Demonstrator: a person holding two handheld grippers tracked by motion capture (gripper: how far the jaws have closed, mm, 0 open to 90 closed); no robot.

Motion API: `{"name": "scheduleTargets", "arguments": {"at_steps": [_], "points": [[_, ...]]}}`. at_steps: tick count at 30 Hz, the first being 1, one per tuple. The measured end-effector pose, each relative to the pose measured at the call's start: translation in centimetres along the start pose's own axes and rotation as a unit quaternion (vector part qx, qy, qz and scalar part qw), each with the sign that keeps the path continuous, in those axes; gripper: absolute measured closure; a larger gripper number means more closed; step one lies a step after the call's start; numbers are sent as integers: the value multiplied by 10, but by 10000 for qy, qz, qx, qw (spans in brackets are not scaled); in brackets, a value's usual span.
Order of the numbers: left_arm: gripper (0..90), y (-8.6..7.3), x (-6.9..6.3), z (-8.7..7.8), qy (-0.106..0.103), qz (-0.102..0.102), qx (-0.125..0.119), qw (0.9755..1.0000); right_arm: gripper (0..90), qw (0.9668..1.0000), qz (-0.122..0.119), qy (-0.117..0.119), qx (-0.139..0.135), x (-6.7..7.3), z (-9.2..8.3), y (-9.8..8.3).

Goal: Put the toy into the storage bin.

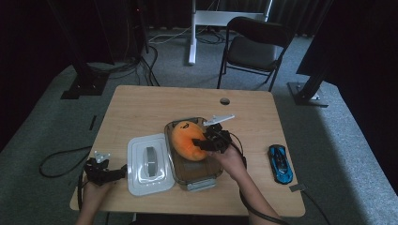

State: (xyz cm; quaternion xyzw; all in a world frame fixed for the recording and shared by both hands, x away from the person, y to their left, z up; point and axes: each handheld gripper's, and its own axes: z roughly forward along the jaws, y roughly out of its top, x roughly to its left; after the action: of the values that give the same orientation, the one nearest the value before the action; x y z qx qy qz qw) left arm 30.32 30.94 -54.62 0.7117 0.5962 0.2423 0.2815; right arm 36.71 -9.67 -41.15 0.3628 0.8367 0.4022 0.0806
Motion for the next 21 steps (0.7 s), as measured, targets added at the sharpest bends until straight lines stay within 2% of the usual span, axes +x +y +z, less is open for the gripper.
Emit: {"name": "scheduleTargets", "arguments": {"at_steps": [7,14,21], "points": [[19,0,0,0,0,2,1,10000,568,9999,71,-20,101,-5,4,0],[19,0,0,0,0,2,0,10000,533,9996,153,81,233,-8,10,-3],[19,0,0,0,0,3,1,10000,391,9988,94,249,404,-5,12,0]]}}
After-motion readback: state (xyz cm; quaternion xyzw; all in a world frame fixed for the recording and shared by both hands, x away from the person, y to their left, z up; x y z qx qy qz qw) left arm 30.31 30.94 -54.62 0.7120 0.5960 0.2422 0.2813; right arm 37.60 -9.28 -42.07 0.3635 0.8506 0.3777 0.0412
